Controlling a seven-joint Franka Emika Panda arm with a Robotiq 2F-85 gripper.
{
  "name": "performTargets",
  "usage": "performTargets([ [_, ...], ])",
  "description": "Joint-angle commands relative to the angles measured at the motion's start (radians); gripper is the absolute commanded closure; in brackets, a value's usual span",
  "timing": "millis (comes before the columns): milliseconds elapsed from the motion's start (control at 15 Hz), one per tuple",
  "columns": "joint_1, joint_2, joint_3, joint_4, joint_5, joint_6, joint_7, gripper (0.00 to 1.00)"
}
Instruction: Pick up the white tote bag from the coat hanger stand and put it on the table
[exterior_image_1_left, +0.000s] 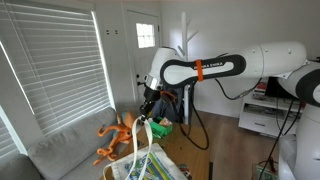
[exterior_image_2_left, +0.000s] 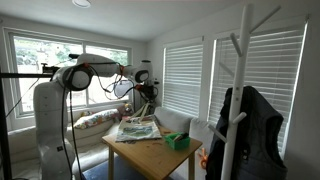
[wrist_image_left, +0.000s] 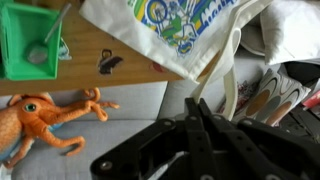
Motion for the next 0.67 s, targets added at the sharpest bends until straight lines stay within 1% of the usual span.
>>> performTargets([
  [0,-0.016,-0.088,0.022,-0.155,0.016,-0.058,0.075,0.99],
  [67,-0.015,-0.104,0.026,-0.185,0.011,-0.046,0.092,0.71],
  [133,-0.021,-0.115,0.027,-0.207,-0.026,-0.011,0.117,0.71],
  [267,-0.036,-0.15,0.025,-0.218,-0.12,0.018,0.153,0.58],
  [333,-0.047,-0.171,0.023,-0.207,-0.183,0.023,0.16,0.52],
  [400,-0.057,-0.192,0.019,-0.188,-0.216,0.026,0.152,0.44],
  [467,-0.059,-0.213,0.016,-0.147,-0.212,0.028,0.111,0.38],
  [600,-0.044,-0.209,0.024,-0.038,-0.197,-0.005,0.024,0.23],
])
